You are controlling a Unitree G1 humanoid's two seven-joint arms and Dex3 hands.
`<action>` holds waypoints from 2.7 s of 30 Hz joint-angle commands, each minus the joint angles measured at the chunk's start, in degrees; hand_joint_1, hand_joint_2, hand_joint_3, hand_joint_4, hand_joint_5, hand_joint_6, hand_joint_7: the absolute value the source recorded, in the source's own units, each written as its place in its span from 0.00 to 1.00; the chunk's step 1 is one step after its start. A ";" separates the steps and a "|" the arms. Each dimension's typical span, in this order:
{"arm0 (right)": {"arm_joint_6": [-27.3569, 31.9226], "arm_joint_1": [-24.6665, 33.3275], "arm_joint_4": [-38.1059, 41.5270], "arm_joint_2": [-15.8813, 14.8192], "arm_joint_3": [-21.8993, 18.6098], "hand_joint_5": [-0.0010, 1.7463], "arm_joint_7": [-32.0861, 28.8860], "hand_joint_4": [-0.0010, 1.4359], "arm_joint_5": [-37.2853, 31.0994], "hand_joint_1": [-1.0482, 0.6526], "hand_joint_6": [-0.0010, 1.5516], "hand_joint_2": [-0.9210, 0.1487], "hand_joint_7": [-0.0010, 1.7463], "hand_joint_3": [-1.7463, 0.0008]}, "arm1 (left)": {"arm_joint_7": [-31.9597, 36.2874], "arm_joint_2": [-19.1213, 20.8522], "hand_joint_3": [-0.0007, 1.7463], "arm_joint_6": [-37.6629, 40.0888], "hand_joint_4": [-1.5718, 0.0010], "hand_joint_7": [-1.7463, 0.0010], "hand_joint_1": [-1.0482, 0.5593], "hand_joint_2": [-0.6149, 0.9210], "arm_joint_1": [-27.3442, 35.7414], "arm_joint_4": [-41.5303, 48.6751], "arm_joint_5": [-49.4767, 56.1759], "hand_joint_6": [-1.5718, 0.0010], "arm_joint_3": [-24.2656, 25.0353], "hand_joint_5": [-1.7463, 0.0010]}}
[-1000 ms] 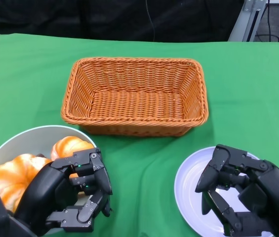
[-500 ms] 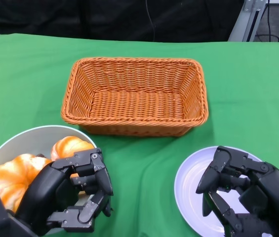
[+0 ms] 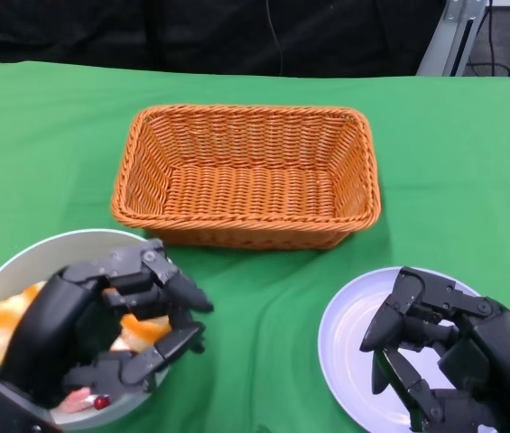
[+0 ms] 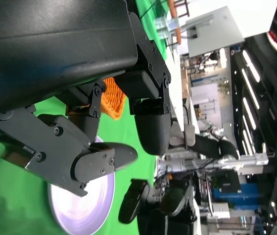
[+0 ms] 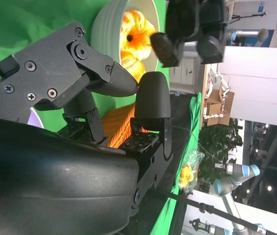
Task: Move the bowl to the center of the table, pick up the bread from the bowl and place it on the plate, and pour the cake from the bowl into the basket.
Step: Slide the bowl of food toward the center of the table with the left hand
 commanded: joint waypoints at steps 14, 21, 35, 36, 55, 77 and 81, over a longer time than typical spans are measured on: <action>-1.65 -0.46 0.54 0.25 -0.10 0.95 -0.43 0.51 -0.72 0.54 0.43 0.32 0.80 0.39 | 6.70 2.28 0.07 -3.96 0.64 0.91 0.32 1.00 -5.51 5.57 1.43 0.53 11.41 0.59; -0.95 -0.26 0.07 0.12 -0.11 0.95 -0.46 0.51 -0.66 0.54 0.43 0.31 0.79 0.40 | 11.19 4.97 0.07 -4.99 0.59 0.97 0.26 1.00 -8.26 14.07 3.10 0.53 17.89 0.77; -1.38 -0.60 0.38 0.27 0.13 0.95 -0.64 0.51 -1.24 0.53 0.43 0.30 0.79 0.40 | 13.27 8.95 0.13 -0.41 0.68 1.00 0.23 1.00 -7.36 19.65 4.78 0.65 20.72 0.88; -1.25 -0.58 0.32 0.29 0.14 0.95 -0.73 0.51 -1.32 0.53 0.43 0.30 0.79 0.40 | 12.98 9.43 0.14 0.35 0.69 1.00 0.23 1.00 -7.21 20.05 4.93 0.66 20.70 0.89; -1.51 -0.71 0.25 0.28 0.16 0.95 -0.86 0.51 -2.12 0.53 0.44 0.31 0.79 0.40 | 17.49 9.07 0.19 15.67 0.80 1.00 0.23 1.00 -8.12 20.99 5.66 0.81 19.96 0.96; -1.03 -1.08 0.10 0.32 0.46 0.94 -0.86 0.51 -2.04 0.53 0.44 0.30 0.77 0.41 | 12.39 17.22 0.32 39.45 0.91 1.00 0.25 1.00 -8.35 13.24 8.42 0.94 14.37 1.00; -0.60 -1.00 -0.09 0.27 0.41 0.94 -0.80 0.51 -1.75 0.53 0.45 0.30 0.77 0.41 | 12.22 17.43 0.34 42.15 0.91 1.00 0.27 1.00 -8.67 12.17 8.43 0.95 14.23 1.00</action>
